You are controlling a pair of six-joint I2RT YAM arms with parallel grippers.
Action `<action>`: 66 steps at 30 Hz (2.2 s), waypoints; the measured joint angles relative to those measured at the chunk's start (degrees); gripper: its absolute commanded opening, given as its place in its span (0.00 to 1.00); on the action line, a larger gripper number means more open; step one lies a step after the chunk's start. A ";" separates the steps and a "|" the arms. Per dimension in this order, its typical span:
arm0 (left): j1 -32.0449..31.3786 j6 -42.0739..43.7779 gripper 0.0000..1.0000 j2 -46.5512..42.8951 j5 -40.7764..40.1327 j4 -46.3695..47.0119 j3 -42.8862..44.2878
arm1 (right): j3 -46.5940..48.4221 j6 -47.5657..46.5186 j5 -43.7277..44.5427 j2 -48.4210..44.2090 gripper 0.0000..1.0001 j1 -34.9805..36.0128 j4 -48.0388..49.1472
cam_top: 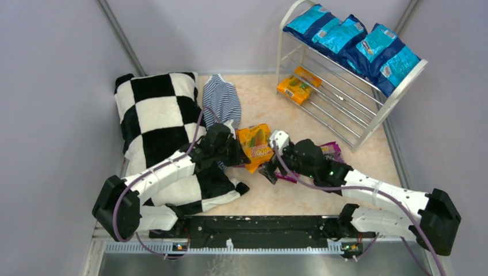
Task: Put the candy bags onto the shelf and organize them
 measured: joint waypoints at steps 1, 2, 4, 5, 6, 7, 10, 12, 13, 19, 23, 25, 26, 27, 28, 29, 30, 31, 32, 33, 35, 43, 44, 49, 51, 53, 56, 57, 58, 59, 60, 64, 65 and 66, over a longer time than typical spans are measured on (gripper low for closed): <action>0.04 0.52 0.00 0.00 0.00 -0.09 0.35 | -0.13 -2.99 0.52 -0.35 0.99 2.05 0.48; 0.07 1.03 0.00 0.00 -0.02 -0.39 0.87 | -0.44 -6.21 1.16 -0.90 0.99 3.93 1.18; 0.17 1.99 0.00 -0.02 0.04 -1.22 2.08 | -1.14 -13.38 2.34 -1.92 0.99 6.97 2.62; 0.24 2.58 0.00 -0.04 0.15 -1.68 2.69 | -1.29 -16.22 2.56 -2.16 0.99 7.76 2.89; 0.31 2.99 0.00 -0.13 0.26 -2.05 3.19 | -1.53 -19.23 2.64 -2.23 0.99 8.24 3.48; 0.44 3.61 0.00 -0.35 0.46 -2.51 3.76 | -1.88 -22.80 2.80 -2.25 0.99 8.52 4.00; 0.79 4.76 0.00 -1.36 1.11 -3.37 4.46 | -4.20 -31.54 2.95 -2.54 0.99 8.61 6.84; 1.03 5.68 0.00 -2.40 1.68 -3.67 4.72 | -6.91 -36.79 2.71 -3.28 0.99 8.63 9.55; 1.14 5.95 0.00 -2.86 1.81 -3.76 4.81 | -8.13 -39.06 2.47 -3.50 0.99 8.63 11.21; 2.03 8.13 0.00 -3.87 3.32 -4.90 6.29 | -9.70 -50.62 2.82 2.62 0.99 8.68 19.19; 2.40 9.07 0.00 -3.85 4.28 -5.22 6.73 | -9.49 -56.30 3.61 8.68 0.99 8.68 23.12; 2.69 9.51 0.00 -3.85 4.85 -5.31 6.73 | -8.90 -58.03 3.63 10.58 0.99 8.68 24.26; 2.80 9.79 0.00 -3.85 5.11 -5.40 6.73 | -8.50 -58.75 3.63 11.82 0.99 8.68 25.70; 2.93 9.94 0.00 -3.85 5.38 -5.51 6.75 | -8.17 -59.30 3.65 13.09 0.99 8.68 27.30; 3.10 10.12 0.00 -3.85 5.62 -5.60 6.75 | -8.07 -59.74 3.80 14.27 0.99 8.68 29.27; 3.23 10.25 0.00 -3.85 5.86 -5.62 6.78 | -7.80 -60.22 3.91 15.80 0.99 8.68 31.04; 3.45 10.34 0.00 -3.85 6.12 -5.62 6.82 | -7.56 -60.50 4.17 17.33 0.98 8.68 32.89; 3.63 10.45 0.00 -3.85 6.38 -5.60 6.84 | -7.32 -60.65 4.72 18.78 0.96 8.68 34.45; 3.85 10.49 0.00 -3.85 6.64 -5.60 6.86 | -7.02 -60.81 5.38 20.55 0.92 8.68 36.57; 4.00 10.56 0.00 -3.85 6.88 -5.64 6.86 | -6.75 -61.00 5.97 21.99 0.89 8.68 38.16; 4.48 10.69 0.00 -3.87 7.48 -5.79 6.86 | -6.62 -61.11 7.19 24.09 0.76 8.68 41.53; 6.93 11.47 0.11 -4.11 10.16 -5.99 8.70 | -7.54 -58.97 9.44 24.94 0.53 8.68 48.50; 7.13 11.58 0.14 -4.24 10.64 -5.99 8.87 | -7.56 -58.42 9.70 24.94 0.51 8.68 49.07; 7.91 12.44 0.34 -4.74 12.17 -6.75 11.04 | -7.67 -55.30 10.75 24.85 0.43 8.68 50.21; 8.09 13.38 0.42 -5.27 11.87 -7.85 12.70 | -8.15 -53.92 11.15 24.48 0.37 8.68 50.12; 8.33 14.67 0.52 -6.34 10.45 -9.42 14.80 | -8.59 -52.78 11.39 23.80 0.23 8.68 49.70; 8.68 16.65 0.65 -9.18 6.69 -11.80 17.94 | -9.09 -51.17 11.85 22.25 0.14 8.66 48.94; 8.79 17.27 0.69 -10.51 4.55 -12.72 18.88 | -9.35 -50.66 12.00 21.46 0.14 8.66 48.78; 8.90 17.92 0.71 -11.93 2.84 -13.40 19.52 | -9.53 -50.21 12.02 20.50 0.14 8.66 48.15; 8.98 18.38 0.74 -13.40 0.92 -14.08 19.91 | -9.75 -49.75 12.09 19.58 0.14 8.61 47.65; 9.07 18.84 0.75 -15.06 -1.27 -14.69 20.15 | -9.84 -49.42 12.13 18.51 0.14 8.57 46.66; 9.07 20.28 0.79 -20.83 -7.61 -16.92 20.24 | -9.86 -48.43 13.40 13.49 0.06 8.13 41.42; 9.07 20.61 0.79 -21.88 -8.87 -17.16 20.24 | -9.84 -48.30 13.77 11.85 0.03 7.85 39.50; 9.07 20.92 0.80 -22.73 -9.99 -17.40 20.24 | -9.84 -48.13 14.14 10.32 0.00 7.50 37.75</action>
